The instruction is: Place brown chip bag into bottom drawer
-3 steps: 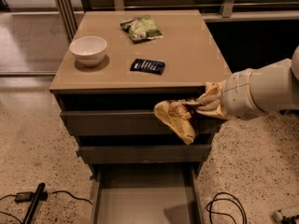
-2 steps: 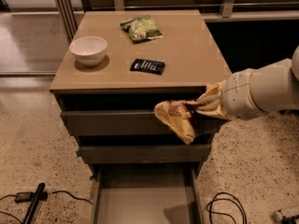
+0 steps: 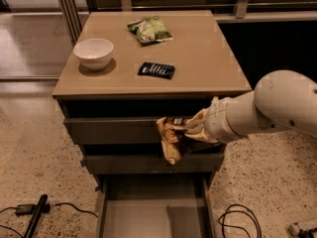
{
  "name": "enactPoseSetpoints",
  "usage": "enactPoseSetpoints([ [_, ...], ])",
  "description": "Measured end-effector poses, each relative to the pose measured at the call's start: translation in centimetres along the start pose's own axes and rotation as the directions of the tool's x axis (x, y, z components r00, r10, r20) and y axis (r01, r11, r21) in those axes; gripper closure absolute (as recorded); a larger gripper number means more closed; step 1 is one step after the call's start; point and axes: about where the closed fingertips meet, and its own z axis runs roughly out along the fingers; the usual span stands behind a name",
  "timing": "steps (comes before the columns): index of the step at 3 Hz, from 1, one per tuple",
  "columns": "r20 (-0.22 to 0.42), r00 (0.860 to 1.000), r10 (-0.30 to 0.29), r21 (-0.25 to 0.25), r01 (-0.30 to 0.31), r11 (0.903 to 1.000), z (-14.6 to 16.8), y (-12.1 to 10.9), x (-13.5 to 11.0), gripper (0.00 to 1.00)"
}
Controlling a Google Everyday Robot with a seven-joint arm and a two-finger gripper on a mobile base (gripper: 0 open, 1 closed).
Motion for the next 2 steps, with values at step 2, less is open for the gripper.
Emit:
enactPoseSetpoints([
  [2, 0.017, 0.996, 0.083, -0.111, -0.080, 0.9906, 5.6, 6.3, 1.7, 1.00],
])
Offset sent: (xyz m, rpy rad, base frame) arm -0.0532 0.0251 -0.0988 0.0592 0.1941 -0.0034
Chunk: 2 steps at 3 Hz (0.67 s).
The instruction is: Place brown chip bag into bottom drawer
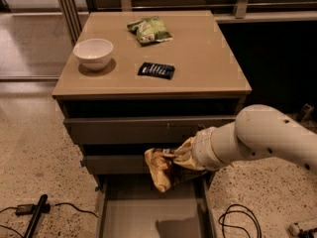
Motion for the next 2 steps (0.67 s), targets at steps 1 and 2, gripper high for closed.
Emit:
enactPoseSetpoints([
  [1, 0.028, 0.998, 0.049, -0.052, -0.048, 0.9975, 0.50, 4.32, 0.75, 1.00],
  [2, 0.030, 0.998, 0.055, -0.056, -0.053, 0.9970, 0.87, 4.44, 0.82, 1.00],
])
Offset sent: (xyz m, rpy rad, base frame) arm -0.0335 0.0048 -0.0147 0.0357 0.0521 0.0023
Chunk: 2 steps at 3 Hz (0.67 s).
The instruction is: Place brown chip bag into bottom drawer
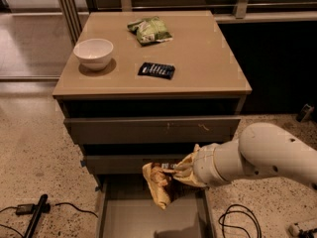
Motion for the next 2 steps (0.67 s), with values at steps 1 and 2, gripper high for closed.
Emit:
enactPoseSetpoints([
  [1, 0.026, 0.997, 0.071, -0.055, -0.069, 0.9961, 4.9, 1.3, 1.1, 1.00],
  [2, 0.047, 0.986, 0.161, -0.128, -0.154, 0.9797, 10.7, 2.9, 2.6, 1.00],
])
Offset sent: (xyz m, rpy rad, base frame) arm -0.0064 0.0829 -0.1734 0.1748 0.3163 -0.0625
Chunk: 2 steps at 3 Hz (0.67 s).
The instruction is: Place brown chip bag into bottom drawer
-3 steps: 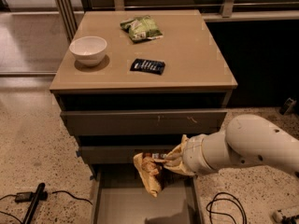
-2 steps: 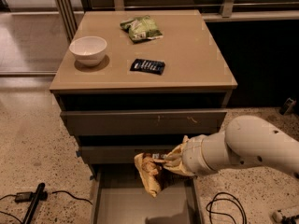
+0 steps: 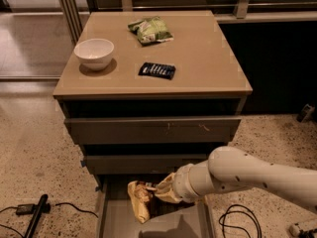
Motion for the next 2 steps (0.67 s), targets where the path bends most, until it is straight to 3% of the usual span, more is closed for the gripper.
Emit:
enactPoseSetpoints([
  [1, 0.025, 0.998, 0.064, -0.048, -0.062, 0.9969, 4.8, 0.7, 1.8, 1.00],
  [2, 0.054, 0.995, 0.088, -0.061, -0.085, 0.9945, 7.8, 0.6, 4.1, 1.00],
])
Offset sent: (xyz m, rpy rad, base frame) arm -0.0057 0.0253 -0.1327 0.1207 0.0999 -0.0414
